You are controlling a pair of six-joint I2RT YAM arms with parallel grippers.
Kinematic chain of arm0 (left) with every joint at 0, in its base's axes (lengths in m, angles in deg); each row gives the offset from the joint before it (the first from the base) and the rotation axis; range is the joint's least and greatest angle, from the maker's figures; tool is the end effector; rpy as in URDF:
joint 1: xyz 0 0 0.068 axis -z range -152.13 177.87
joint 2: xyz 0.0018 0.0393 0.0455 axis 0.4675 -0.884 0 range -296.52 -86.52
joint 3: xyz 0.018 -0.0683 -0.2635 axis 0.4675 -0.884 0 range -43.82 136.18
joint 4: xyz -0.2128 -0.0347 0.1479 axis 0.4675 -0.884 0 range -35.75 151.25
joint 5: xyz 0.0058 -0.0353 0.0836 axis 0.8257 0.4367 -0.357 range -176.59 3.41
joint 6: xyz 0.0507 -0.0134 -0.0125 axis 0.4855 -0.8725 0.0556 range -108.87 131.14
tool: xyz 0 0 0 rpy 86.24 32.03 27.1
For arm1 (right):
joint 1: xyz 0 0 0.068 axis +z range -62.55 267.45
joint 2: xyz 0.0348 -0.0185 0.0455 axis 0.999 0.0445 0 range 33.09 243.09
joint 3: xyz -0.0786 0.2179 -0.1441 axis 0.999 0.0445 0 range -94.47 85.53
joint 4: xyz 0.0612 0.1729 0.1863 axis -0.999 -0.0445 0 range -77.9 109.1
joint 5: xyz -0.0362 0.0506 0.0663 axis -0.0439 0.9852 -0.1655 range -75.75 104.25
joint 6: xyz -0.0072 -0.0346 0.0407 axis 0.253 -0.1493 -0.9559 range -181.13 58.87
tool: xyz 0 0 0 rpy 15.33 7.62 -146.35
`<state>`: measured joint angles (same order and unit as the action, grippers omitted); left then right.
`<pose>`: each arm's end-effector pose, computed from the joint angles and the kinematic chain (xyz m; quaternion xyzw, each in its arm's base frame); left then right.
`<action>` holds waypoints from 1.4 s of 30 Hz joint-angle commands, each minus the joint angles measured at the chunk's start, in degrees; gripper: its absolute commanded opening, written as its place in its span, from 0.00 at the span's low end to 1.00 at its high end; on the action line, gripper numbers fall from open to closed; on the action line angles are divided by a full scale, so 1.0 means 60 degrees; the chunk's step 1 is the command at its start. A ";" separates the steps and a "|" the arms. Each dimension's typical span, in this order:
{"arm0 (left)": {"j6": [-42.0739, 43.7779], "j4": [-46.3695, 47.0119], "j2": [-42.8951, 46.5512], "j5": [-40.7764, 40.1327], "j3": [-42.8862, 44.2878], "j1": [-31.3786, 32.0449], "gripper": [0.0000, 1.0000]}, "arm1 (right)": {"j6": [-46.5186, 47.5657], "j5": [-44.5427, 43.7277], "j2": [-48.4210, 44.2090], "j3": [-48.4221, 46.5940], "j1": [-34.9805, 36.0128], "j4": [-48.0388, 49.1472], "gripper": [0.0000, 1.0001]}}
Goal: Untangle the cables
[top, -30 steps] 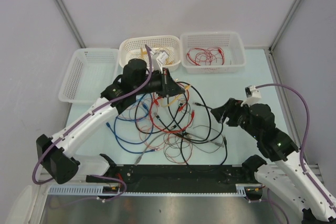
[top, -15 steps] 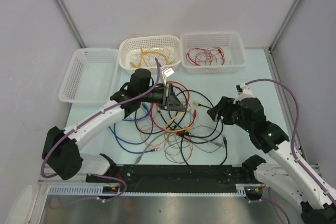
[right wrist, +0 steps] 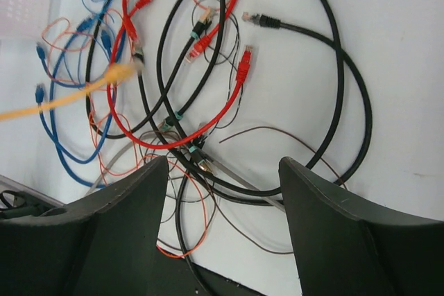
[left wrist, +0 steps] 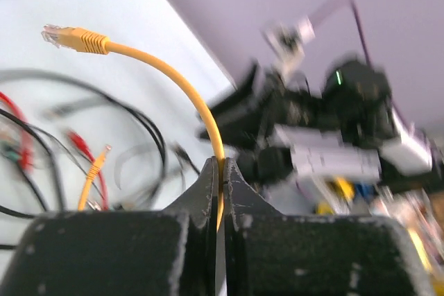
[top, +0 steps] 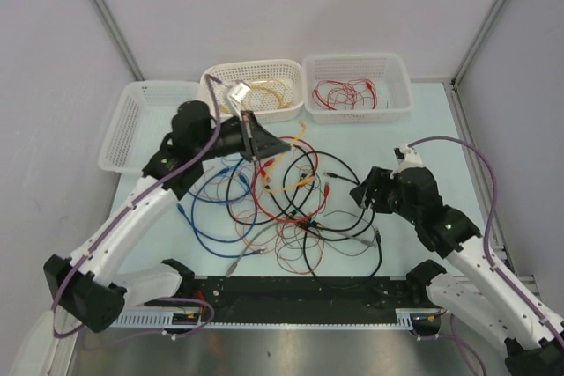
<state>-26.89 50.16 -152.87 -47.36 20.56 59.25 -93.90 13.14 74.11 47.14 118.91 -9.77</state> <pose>0.2102 -0.1546 0.3839 0.1657 0.7484 -0.5496 0.3321 0.1383 0.0839 0.2782 0.0147 0.8723 0.2527 0.4183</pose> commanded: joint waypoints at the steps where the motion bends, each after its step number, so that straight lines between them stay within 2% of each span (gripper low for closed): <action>1: -0.0517 0.0984 0.0716 -0.1569 0.0869 -0.0907 0.00 | -0.0075 -0.0811 -0.1180 0.0056 -0.0044 -0.0038 0.70; 8: -0.0973 0.1803 -0.0642 -0.3663 0.2393 -0.1903 0.00 | -0.0236 -0.1178 -0.1826 0.0041 -0.0087 -0.0009 0.70; 11: -0.0826 0.2797 -0.1259 -0.4628 0.2804 -0.2093 0.00 | -0.0250 -0.1149 -0.1724 0.0056 -0.0116 -0.0009 0.70; 15: -0.1059 0.3620 -0.2925 -0.4955 0.3404 -0.2489 0.00 | -0.0207 -0.1134 -0.1563 0.0056 -0.0146 -0.0009 0.70; 20: -0.1704 0.4235 -0.5139 -0.4969 0.4824 -0.2988 0.00 | -0.0119 -0.0944 -0.1343 0.0041 -0.0321 0.0195 0.70; 24: -0.1589 0.3960 -0.7000 -0.5364 0.6709 -0.3120 0.01 | -0.0075 -0.0695 -0.1211 0.0027 -0.0556 0.0342 0.70; 25: -0.1487 0.3364 -0.7700 -0.5394 0.7108 -0.3134 0.06 | -0.0017 -0.0622 -0.1196 0.0027 -0.0614 0.0343 0.70; 26: -0.1268 0.3097 -0.7924 -0.5394 0.7445 -0.3135 0.28 | 0.0027 -0.0593 -0.1211 0.0012 -0.0673 0.0343 0.70; 28: -0.1062 0.2599 -0.8204 -0.5394 0.7946 -0.3135 0.47 | 0.0086 -0.0607 -0.1254 -0.0003 -0.0805 0.0270 0.70; 29: -0.0945 0.2567 -0.8103 -0.5467 0.7889 -0.3135 0.62 | 0.0086 -0.0622 -0.1298 -0.0003 -0.0820 0.0197 0.70; 30: -0.0886 0.2552 -0.7928 -0.5816 0.7540 -0.3135 0.68 | 0.0115 -0.0607 -0.1313 0.0012 -0.0849 0.0167 0.71; 32: -0.0652 0.2698 -0.7229 -0.6111 0.7085 -0.3134 0.99 | 0.0116 -0.0534 -0.1270 0.0012 -0.0864 0.0123 0.70; 38: 0.0196 0.2435 -0.4872 -0.6522 0.5386 -0.2799 1.00 | 0.0028 -0.0285 -0.1313 -0.0003 -0.0864 0.0167 0.70; 41: 0.0840 0.2215 -0.3946 -0.6508 0.4156 -0.1849 1.00 | 0.0013 -0.0401 -0.1649 -0.0017 -0.0864 0.0152 0.70; 42: 0.0974 0.2215 -0.3449 -0.6508 0.3442 -0.1164 1.00 | 0.0028 -0.0532 -0.1766 -0.0046 -0.0878 0.0109 0.70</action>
<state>-27.63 62.77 -184.84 -85.85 49.20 42.81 -94.10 10.67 66.13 47.75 113.95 -9.81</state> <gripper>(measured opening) 0.994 0.700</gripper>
